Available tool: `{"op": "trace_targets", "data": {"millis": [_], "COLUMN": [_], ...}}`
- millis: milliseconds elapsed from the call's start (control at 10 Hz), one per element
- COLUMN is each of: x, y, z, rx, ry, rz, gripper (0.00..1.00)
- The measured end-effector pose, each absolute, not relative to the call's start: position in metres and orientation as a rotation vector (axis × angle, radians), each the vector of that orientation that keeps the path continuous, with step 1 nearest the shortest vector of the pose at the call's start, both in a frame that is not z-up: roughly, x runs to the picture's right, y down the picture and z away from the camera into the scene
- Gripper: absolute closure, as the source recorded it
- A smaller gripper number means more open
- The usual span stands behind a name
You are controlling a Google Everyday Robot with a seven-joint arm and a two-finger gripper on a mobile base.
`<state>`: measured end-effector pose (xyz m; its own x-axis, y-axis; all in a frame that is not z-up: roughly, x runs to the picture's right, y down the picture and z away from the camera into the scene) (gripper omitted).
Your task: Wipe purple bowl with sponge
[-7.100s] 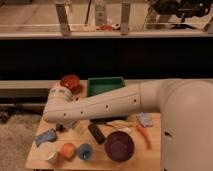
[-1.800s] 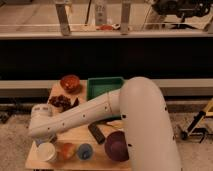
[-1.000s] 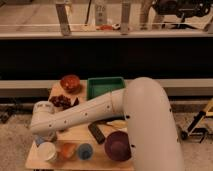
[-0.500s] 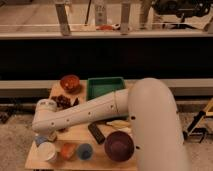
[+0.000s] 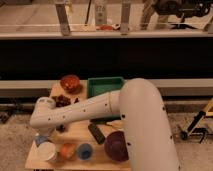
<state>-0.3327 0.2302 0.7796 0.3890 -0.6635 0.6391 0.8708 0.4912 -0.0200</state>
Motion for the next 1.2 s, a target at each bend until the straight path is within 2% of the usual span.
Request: {"op": "trace_targets", "data": {"millis": [500, 600, 1000, 1100, 1200], "x": [-0.336, -0.332, -0.331, -0.329, -0.329], "y": [0.245, 0.246, 0.25, 0.249, 0.248], "z": [0.812, 0.816, 0.821, 0.82, 0.819], "rx": [-0.515, -0.543, -0.582, -0.584, -0.582], "ry": [-0.594, -0.586, -0.591, -0.588, -0.589], "rz": [-0.965, -0.938, -0.899, -0.901, -0.902], "gripper": [0.2, 0.25, 0.62, 0.76, 0.86]}}
